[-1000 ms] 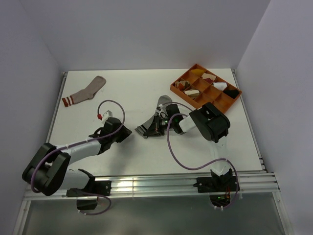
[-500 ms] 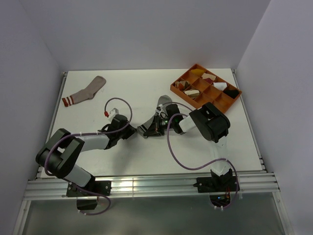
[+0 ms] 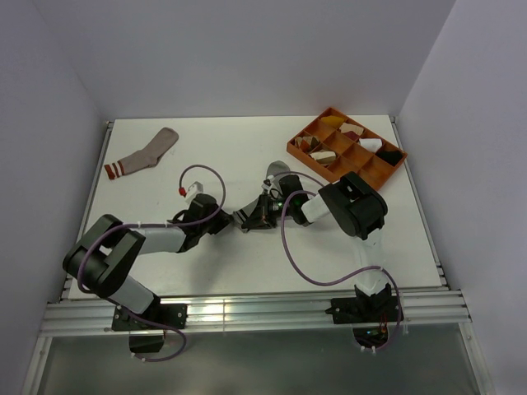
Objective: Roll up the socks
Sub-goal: Roll the sock at the center of the board.
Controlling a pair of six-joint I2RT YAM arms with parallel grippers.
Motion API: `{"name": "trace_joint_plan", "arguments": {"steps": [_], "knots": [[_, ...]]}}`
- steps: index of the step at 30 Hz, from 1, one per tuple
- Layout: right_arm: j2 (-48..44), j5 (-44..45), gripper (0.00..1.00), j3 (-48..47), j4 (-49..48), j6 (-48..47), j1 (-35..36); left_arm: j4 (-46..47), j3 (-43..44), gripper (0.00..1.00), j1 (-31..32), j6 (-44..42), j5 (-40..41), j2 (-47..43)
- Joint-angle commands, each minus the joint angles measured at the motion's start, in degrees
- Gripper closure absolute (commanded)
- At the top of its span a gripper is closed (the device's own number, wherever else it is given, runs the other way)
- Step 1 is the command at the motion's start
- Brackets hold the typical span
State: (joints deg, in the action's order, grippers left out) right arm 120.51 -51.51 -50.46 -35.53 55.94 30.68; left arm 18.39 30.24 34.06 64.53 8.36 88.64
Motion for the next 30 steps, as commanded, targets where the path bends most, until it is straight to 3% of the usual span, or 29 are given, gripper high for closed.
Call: {"name": "trace_joint_plan", "arguments": {"steps": [1, 20, 30], "knots": [[1.48, 1.5, 1.0, -0.26, 0.72, -1.01, -0.53, 4.19, -1.23, 0.79, 0.92, -0.9, -0.89, -1.98], [1.92, 1.67, 1.0, -0.26, 0.37, -0.75, -0.44, 15.27, -5.89, 0.77, 1.0, -0.2, -1.77, -3.91], [1.75, 1.58, 1.0, -0.17, 0.2, -0.66, -0.53, 7.28, -4.14, 0.71, 1.0, 0.42, 0.34, -4.97]]}}
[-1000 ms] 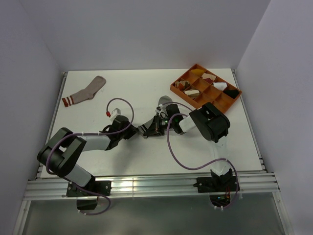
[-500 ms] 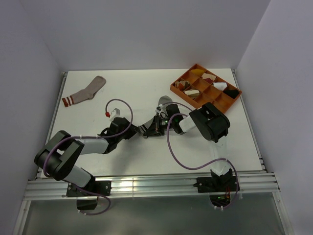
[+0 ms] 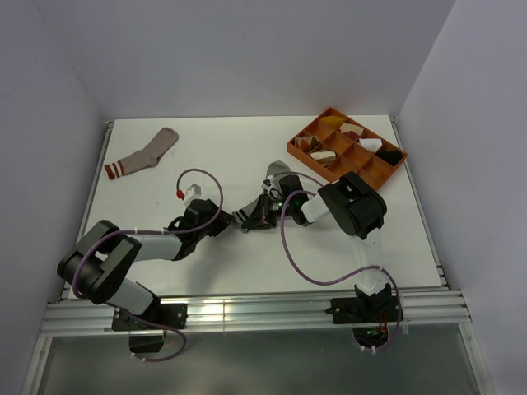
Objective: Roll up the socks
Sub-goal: Roll the sock at the center of the board.
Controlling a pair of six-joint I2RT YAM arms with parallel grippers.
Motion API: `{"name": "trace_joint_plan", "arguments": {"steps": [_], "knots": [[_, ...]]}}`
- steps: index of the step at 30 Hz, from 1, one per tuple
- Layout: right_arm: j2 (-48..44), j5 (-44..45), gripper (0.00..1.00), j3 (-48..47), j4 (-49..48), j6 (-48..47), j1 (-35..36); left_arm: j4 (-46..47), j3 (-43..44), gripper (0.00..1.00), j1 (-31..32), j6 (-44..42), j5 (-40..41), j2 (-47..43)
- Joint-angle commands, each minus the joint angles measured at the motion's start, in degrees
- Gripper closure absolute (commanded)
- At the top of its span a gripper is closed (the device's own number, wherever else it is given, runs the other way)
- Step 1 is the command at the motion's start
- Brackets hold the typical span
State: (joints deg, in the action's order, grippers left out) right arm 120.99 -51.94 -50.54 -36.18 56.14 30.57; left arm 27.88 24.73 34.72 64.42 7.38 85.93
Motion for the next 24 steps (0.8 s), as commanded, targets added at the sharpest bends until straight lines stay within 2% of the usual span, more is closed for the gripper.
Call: {"name": "trace_joint_plan", "arguments": {"steps": [1, 11, 24], "knots": [[1.35, 2.02, 1.0, -0.17, 0.94, -0.86, -0.42, -2.65, 1.46, 0.7, 0.35, 0.44, 1.59, -2.17], [1.44, 1.93, 1.0, -0.08, 1.2, -1.38, -0.42, 4.29, 1.37, 0.7, 0.35, -1.32, -1.22, 0.11], [1.53, 2.46, 1.0, -0.43, 2.43, -2.0, -0.42, 2.27, 4.1, 0.73, 0.35, -1.67, -2.19, 3.8]]}}
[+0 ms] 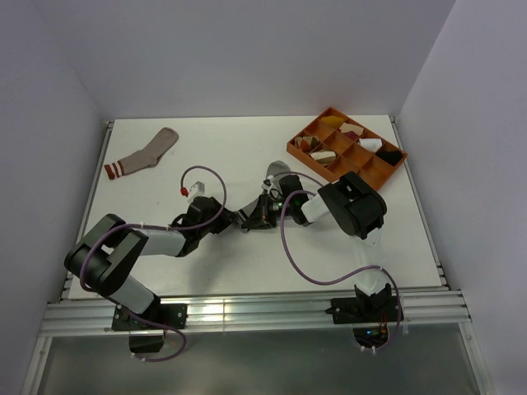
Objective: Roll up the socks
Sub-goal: Roll the sock at the center of the board.
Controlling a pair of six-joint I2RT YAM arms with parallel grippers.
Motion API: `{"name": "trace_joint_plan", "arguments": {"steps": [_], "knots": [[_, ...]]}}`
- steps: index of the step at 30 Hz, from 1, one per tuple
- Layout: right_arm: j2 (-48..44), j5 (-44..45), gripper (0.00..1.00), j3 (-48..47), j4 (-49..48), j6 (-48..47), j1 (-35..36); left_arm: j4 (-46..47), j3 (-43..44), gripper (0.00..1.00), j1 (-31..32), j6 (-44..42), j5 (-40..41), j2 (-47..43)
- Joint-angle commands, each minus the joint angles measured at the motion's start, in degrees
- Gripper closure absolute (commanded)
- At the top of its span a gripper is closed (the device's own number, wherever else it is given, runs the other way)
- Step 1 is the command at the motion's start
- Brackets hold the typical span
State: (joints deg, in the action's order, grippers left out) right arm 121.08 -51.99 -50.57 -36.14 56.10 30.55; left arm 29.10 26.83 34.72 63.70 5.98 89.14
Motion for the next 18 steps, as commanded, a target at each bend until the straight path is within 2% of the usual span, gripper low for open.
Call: {"name": "trace_joint_plan", "arguments": {"steps": [1, 4, 10, 14, 18], "knots": [[1.36, 2.68, 1.0, -0.41, 2.56, -1.96, -0.4, 0.87, 2.17, 0.74, 0.44, -1.04, -0.79, 0.68], [1.36, 2.68, 1.0, -0.5, 3.0, -2.13, -0.49, -0.01, 2.7, 0.77, 0.52, -1.12, -0.53, 1.12], [0.57, 4.44, 0.99, -1.11, 6.51, -4.76, -0.4, -5.44, 5.77, 0.98, 1.49, -2.09, 0.96, 2.87], [-1.89, 6.89, 0.95, -1.11, 9.85, -7.66, -0.4, -8.7, 7.71, 1.0, 2.19, -2.35, 2.19, 3.67], [-8.2, 11.89, 0.85, -1.47, 14.95, -11.44, -0.22, -12.31, 9.47, 1.0, 3.16, -2.53, 3.95, 4.11]]}}
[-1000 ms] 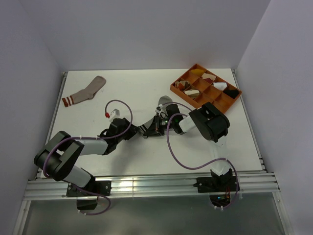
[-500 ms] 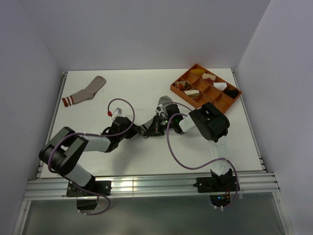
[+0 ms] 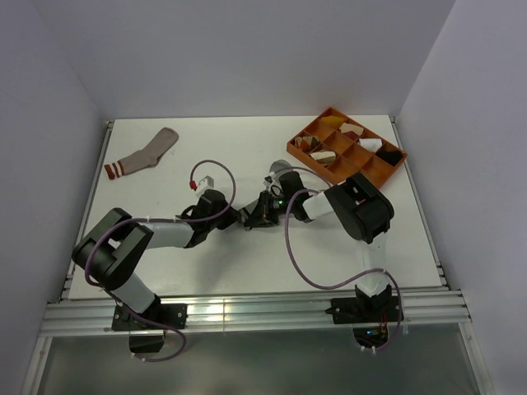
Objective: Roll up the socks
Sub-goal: Roll the sock at the center of the board.
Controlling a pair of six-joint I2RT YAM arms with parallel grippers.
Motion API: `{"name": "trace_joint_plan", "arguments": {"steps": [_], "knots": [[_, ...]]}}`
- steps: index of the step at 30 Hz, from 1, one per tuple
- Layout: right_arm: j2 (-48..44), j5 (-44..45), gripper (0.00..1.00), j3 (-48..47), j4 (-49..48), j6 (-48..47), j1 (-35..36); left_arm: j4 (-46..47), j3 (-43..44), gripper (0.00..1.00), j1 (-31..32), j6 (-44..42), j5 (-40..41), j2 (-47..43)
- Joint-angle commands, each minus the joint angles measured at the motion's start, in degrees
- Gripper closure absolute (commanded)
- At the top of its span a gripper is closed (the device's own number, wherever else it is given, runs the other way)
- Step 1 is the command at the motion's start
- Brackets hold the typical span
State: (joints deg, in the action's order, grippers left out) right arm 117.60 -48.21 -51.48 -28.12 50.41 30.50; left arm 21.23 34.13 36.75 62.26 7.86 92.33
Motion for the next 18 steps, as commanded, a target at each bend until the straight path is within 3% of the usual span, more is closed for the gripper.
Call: {"name": "trace_joint_plan", "arguments": {"steps": [1, 6, 10, 18], "knots": [[-6.23, 9.08, 0.83, -0.55, 8.76, -7.5, -0.09, -5.06, 2.43, 1.0, 1.13, -1.0, 2.34, 1.0], [-13.96, 16.9, 0.68, -0.02, 13.35, -12.26, 0.96, -7.34, 3.4, 1.0, 1.48, -0.56, 3.04, 1.53], [-18.72, 24.19, 0.63, 2.61, 12.13, -16.65, 2.63, -8.49, 4.19, 1.0, 1.48, -0.3, 3.39, 1.45], [-18.02, 35.18, 0.55, 3.41, 12.83, -24.39, 10.45, -10.6, 5.33, 1.0, 1.48, 0.05, 3.39, 1.62]]}}
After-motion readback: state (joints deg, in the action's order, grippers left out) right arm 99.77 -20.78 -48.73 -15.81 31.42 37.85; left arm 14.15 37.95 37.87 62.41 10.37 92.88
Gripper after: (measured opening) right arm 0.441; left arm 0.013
